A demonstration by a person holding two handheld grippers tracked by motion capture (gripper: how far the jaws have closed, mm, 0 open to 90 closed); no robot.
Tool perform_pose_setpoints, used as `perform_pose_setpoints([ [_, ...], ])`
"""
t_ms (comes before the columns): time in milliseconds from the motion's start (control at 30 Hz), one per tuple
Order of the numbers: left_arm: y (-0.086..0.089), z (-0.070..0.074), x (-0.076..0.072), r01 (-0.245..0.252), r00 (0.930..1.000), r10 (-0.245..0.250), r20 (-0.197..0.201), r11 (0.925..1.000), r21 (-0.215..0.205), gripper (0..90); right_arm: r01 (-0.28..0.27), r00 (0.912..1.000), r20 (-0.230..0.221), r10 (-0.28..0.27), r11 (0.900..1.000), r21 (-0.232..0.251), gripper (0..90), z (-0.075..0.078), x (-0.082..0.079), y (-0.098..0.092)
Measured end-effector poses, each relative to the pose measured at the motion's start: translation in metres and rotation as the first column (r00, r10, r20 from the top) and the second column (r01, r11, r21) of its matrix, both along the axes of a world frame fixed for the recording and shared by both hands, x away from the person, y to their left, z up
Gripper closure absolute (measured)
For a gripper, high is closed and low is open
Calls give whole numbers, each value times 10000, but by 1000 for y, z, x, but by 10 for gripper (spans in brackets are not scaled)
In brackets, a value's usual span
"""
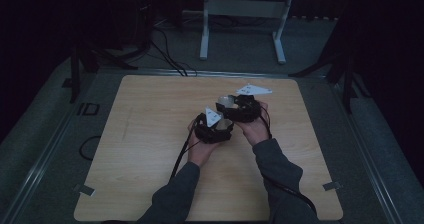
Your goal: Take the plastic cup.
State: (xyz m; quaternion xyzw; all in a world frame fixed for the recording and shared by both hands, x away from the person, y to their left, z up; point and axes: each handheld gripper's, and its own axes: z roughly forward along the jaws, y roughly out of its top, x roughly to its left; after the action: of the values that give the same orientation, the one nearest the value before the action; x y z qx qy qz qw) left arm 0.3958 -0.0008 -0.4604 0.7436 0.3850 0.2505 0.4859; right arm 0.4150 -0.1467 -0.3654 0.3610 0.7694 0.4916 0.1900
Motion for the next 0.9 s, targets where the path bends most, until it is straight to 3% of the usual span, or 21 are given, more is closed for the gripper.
perform_pose_setpoints([
  [367, -1, -2, -1, -13, 10000, 14, -62, 10000, 66, 202, 39, 9996, 262, -42, 9999, 134, 393, 10, -2, 0],
  [900, 1, -2, -5, 166, 9995, -163, -259, 9998, 107, 159, 114, 9968, 791, -141, 9993, 347, 394, 39, -6, -3],
])
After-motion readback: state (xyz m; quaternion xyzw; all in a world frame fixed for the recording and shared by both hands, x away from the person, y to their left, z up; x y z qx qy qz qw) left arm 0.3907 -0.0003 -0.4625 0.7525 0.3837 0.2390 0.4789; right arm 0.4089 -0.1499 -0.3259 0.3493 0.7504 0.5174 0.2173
